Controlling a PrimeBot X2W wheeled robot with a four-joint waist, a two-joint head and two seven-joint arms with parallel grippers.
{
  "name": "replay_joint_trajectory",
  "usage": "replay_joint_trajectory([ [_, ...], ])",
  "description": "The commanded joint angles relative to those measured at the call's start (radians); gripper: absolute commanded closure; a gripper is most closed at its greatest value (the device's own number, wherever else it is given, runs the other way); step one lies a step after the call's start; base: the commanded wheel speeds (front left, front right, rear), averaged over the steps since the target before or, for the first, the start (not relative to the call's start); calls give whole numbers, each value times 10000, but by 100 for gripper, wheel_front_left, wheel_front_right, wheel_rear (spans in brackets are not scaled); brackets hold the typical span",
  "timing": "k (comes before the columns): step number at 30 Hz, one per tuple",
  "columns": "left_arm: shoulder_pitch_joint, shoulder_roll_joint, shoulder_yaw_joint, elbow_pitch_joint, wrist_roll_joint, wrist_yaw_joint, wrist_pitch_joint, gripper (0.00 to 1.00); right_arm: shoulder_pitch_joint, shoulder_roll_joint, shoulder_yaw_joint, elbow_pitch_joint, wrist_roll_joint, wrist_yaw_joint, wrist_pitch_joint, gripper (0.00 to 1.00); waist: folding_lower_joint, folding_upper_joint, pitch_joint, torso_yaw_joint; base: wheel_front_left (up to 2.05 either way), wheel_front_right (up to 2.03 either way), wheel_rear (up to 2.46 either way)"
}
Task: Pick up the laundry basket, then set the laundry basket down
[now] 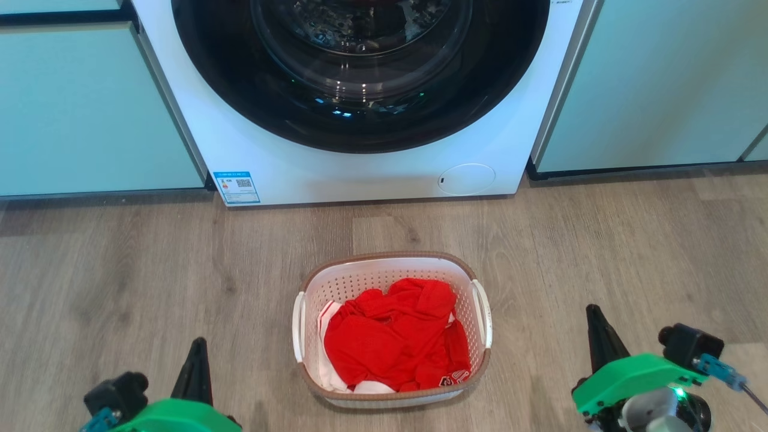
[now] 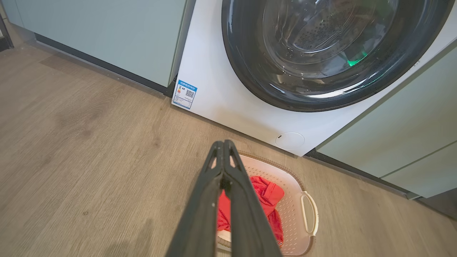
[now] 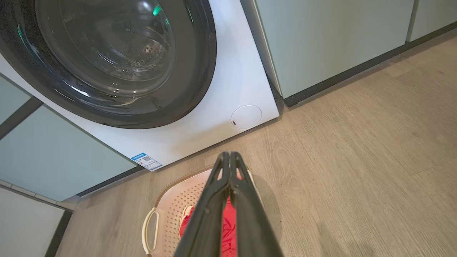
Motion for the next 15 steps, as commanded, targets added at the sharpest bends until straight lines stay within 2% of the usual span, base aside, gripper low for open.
replay_joint_trajectory([
  [1,-540,83,263,-274,-335,-88,72,100,-469,-176,-73,-374,336,7,39,100,0,0,-1,2,0,0,0],
  [15,-870,100,475,-181,-2088,-255,477,100,-571,-224,-290,-444,2011,10,428,100,0,0,-11,16,0,0,0],
])
